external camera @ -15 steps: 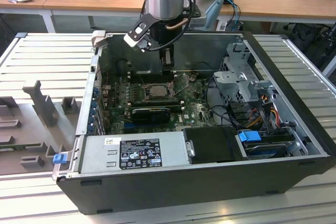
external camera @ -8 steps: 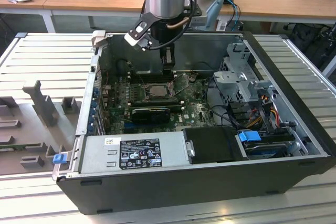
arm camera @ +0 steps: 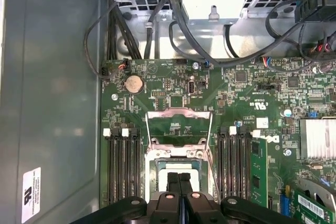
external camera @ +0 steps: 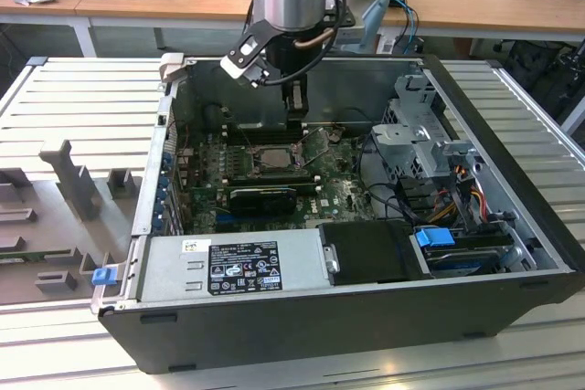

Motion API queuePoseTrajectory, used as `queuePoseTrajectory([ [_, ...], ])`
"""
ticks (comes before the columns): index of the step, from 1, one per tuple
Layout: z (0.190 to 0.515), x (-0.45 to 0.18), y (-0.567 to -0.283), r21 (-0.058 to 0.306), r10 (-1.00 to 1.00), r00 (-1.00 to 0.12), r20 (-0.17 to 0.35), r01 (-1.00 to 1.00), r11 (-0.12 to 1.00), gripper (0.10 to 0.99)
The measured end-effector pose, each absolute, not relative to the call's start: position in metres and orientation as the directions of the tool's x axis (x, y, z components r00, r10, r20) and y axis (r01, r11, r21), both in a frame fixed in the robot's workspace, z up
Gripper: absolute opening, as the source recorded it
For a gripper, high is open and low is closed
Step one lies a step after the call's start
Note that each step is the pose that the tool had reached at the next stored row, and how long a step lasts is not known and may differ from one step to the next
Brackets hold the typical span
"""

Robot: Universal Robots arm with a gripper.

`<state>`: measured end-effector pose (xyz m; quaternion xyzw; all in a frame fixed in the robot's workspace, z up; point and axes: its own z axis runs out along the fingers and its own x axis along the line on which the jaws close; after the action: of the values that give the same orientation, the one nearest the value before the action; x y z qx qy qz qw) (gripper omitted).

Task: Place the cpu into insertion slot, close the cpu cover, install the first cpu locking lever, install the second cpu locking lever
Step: 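Close the cpu cover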

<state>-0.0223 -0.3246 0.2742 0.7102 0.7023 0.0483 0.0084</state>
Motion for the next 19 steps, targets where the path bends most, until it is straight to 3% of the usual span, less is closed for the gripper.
queuePoseTrajectory([
  [19, 0.276, -0.006, -0.325, 0.078, 0.998, 0.009, 0.057, 0.997, -0.014, 0.106],
])
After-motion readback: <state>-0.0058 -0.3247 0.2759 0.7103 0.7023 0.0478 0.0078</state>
